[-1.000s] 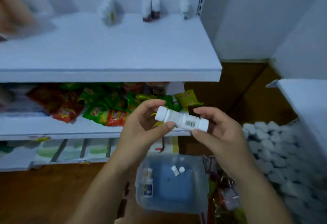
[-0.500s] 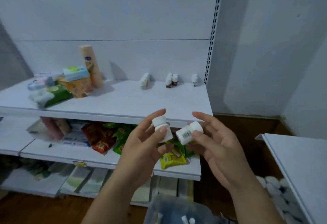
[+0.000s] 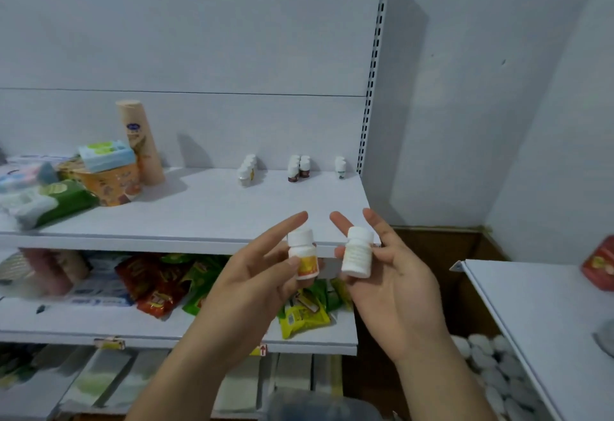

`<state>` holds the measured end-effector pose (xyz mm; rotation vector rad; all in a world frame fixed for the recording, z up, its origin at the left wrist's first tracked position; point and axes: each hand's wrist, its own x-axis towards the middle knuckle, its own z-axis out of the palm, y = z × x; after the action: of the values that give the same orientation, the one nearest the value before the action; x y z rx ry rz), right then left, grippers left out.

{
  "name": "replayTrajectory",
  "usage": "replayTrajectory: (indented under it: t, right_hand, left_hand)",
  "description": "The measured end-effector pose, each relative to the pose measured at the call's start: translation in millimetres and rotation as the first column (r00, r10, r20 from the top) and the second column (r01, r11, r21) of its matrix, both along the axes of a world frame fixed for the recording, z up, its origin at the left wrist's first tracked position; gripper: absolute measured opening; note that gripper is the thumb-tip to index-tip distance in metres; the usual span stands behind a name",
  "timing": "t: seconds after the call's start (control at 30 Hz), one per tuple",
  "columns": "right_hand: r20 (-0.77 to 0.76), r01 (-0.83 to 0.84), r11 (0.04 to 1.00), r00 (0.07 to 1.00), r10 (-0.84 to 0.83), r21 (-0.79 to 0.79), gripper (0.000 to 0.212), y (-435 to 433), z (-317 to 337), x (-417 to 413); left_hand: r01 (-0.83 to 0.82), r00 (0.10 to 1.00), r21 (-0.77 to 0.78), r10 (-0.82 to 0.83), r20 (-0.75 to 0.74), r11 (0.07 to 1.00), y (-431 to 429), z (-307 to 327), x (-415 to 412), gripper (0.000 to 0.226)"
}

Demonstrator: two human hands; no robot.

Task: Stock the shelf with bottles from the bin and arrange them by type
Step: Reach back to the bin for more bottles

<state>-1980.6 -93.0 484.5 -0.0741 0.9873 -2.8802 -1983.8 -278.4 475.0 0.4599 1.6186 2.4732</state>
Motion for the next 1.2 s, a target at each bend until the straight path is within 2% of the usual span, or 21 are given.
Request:
replayTrajectory:
  t: [0.2, 0.33, 0.43, 0.6, 0.8, 0.87, 0.97, 1.1, 1.2]
  right_hand:
    - [0.064, 0.057, 0.997, 0.996, -0.054, -0.043, 0.038, -28.7, 7.5, -10.7]
    - [0.057, 0.032, 0.999, 0.998, -0.032, 0.010, 0.045, -49.9, 10.7, -22.1]
    - [0.038, 0.060, 0.995, 0.997, -0.063, 0.074, 0.038, -65.8, 7.6, -35.0]
    - [0.059, -0.023, 0.999, 0.998, 0.021, 0.046, 0.035, -84.8, 5.3, -45.6]
    - [0.014, 0.044, 0.955, 0.999, -0.051, 0.294, 0.041, -105.2, 2.5, -56.5]
    - [-0.009, 0.080, 0.936, 0.997, -0.082, 0.341, 0.037, -111.3, 0.2, -62.3]
    - [-0.061, 0.181, 0.859, 0.983, -0.173, 0.480, 0.028, -120.6, -9.7, -78.8]
    - [-0.082, 0.195, 0.841, 0.981, -0.179, 0.505, 0.023, -133.5, -22.9, -111.8]
    - [-0.150, 0.240, 0.752, 0.971, -0.187, 0.613, 0.031, -140.0, -34.5, -140.7]
  left_hand:
    - [0.024, 0.999, -0.057, -0.026, -0.031, 0.998, -15.3, 2.9, -18.6, 0.052]
    - [-0.001, 0.998, -0.130, -0.006, -0.057, 0.992, -33.6, 2.7, -32.2, 0.052]
    - [-0.031, 0.996, -0.159, 0.018, -0.082, 0.987, -49.7, 2.2, -42.5, 0.051]
    - [-0.028, 0.996, -0.134, 0.016, -0.090, 0.991, -74.3, -1.3, -56.4, 0.050]
    - [-0.072, 0.995, -0.132, 0.063, -0.072, 0.989, -96.7, -10.7, -72.1, 0.049]
    - [-0.079, 0.995, -0.143, 0.069, -0.076, 0.986, -102.1, -12.5, -77.8, 0.049]
    - [-0.114, 0.991, -0.191, 0.099, -0.087, 0.975, -110.9, -19.4, -92.8, 0.046]
    - [-0.172, 0.984, -0.238, 0.153, -0.095, 0.956, -122.8, -26.4, -121.3, 0.039]
    - [-0.252, 0.963, -0.311, 0.207, -0.172, 0.916, -127.5, -31.0, -153.0, 0.036]
